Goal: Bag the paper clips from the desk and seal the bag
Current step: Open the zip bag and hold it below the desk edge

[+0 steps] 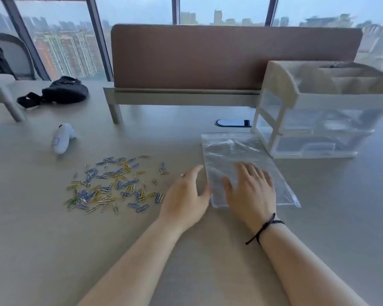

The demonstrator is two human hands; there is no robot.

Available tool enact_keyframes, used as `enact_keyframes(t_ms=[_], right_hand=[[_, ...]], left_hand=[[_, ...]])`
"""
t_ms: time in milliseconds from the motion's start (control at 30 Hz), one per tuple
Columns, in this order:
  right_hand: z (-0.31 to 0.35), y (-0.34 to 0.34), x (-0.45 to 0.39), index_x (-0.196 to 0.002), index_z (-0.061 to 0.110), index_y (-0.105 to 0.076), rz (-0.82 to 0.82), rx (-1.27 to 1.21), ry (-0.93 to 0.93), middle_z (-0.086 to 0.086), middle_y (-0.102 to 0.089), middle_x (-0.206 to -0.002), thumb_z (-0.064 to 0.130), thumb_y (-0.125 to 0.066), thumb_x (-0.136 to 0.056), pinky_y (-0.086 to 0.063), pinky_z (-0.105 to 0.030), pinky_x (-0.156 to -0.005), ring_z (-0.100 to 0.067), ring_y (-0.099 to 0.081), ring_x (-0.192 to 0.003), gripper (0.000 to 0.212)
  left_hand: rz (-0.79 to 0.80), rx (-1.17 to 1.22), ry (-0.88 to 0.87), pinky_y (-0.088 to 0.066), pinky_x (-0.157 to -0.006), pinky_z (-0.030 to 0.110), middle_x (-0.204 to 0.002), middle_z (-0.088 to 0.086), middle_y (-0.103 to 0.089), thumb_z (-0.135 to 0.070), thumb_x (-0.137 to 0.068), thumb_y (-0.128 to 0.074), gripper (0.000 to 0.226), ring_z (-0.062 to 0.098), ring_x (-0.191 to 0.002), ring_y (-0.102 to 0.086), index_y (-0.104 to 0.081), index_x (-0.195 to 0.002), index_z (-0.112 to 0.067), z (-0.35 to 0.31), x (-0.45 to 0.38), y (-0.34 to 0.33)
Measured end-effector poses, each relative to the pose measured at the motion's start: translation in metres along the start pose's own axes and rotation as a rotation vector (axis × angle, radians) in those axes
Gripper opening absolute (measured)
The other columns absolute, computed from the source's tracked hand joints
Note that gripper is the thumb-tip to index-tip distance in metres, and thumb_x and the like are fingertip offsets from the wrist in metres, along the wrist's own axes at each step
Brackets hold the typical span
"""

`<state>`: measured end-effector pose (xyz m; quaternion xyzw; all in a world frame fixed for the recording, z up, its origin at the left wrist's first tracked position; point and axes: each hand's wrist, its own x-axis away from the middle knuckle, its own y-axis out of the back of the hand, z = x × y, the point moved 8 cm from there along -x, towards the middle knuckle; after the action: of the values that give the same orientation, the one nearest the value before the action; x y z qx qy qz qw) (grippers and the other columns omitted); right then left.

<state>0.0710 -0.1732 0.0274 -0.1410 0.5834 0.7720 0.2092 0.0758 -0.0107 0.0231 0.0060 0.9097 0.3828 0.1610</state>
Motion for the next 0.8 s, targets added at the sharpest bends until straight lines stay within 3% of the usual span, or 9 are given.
enact_keyframes(t_ms=[67, 133, 233, 300, 467, 633, 800], right_hand=[[-0.017, -0.008, 0.0, -0.117, 0.017, -0.063, 0.124, 0.024, -0.107, -0.004, -0.059, -0.132, 0.047, -0.049, -0.092, -0.03, -0.04, -0.106, -0.024, -0.046, -0.129, 0.042], [-0.027, -0.015, -0.002, -0.101, 0.022, -0.069, 0.181, 0.067, -0.145, -0.001, -0.063, -0.123, 0.045, -0.046, -0.092, -0.033, -0.039, -0.1, -0.024, -0.048, -0.122, 0.034], [-0.022, -0.015, -0.005, -0.089, 0.026, -0.071, 0.141, 0.091, -0.129, 0.005, -0.068, -0.106, 0.038, -0.044, -0.09, -0.035, -0.037, -0.091, -0.022, -0.052, -0.11, 0.029], [-0.021, -0.011, -0.005, -0.087, 0.025, -0.072, 0.097, 0.081, -0.134, 0.005, -0.069, -0.103, 0.034, -0.049, -0.089, -0.035, -0.036, -0.089, -0.022, -0.053, -0.107, 0.025], [-0.02, -0.008, -0.009, -0.087, 0.02, -0.073, 0.041, 0.011, -0.113, 0.002, -0.069, -0.102, 0.029, -0.05, -0.092, -0.035, -0.037, -0.089, -0.024, -0.056, -0.103, 0.025], [-0.018, -0.017, -0.006, -0.11, 0.026, -0.068, 0.146, -0.033, -0.097, 0.004, -0.066, -0.119, 0.044, -0.053, -0.091, -0.033, -0.036, -0.099, -0.021, -0.053, -0.117, 0.03], [-0.02, -0.014, -0.008, -0.092, 0.029, -0.073, 0.113, -0.029, -0.095, 0.004, -0.065, -0.109, 0.036, -0.053, -0.091, -0.035, -0.036, -0.091, -0.022, -0.052, -0.108, 0.022]], left_hand=[[-0.006, -0.059, -0.031, -0.05, -0.092, 0.037, -0.134, -0.002, -0.061, -0.045, -0.096, -0.053, 0.051, 0.024, -0.111, -0.063, -0.044, -0.144, -0.031, -0.005, -0.002, -0.003], [0.007, -0.103, -0.073, -0.051, -0.092, 0.04, -0.129, -0.001, -0.064, -0.046, -0.095, -0.051, 0.05, 0.024, -0.107, -0.064, -0.047, -0.142, -0.027, -0.009, -0.006, -0.012], [0.08, -0.245, -0.116, -0.04, -0.106, 0.04, -0.128, 0.002, -0.063, -0.045, -0.094, -0.052, 0.045, 0.025, -0.122, -0.055, -0.054, -0.132, -0.022, -0.011, -0.011, -0.03], [0.151, -0.268, -0.132, -0.032, -0.113, 0.036, -0.138, 0.001, -0.057, -0.043, -0.096, -0.052, 0.047, 0.022, -0.133, -0.045, -0.054, -0.136, -0.018, -0.01, -0.01, -0.039], [0.134, -0.133, -0.068, -0.04, -0.1, 0.029, -0.141, -0.007, -0.055, -0.043, -0.097, -0.053, 0.05, 0.013, -0.132, -0.045, -0.046, -0.144, -0.027, -0.002, -0.01, -0.033], [0.188, -0.237, -0.132, -0.024, -0.119, 0.031, -0.156, -0.005, -0.04, -0.05, -0.095, -0.053, 0.05, 0.014, -0.147, -0.029, -0.053, -0.14, -0.029, -0.001, -0.009, -0.043], [0.173, -0.215, -0.182, -0.033, -0.113, 0.033, -0.139, -0.012, -0.057, -0.051, -0.096, -0.049, 0.037, 0.018, -0.14, -0.04, -0.066, -0.126, -0.036, -0.002, -0.01, -0.045]])
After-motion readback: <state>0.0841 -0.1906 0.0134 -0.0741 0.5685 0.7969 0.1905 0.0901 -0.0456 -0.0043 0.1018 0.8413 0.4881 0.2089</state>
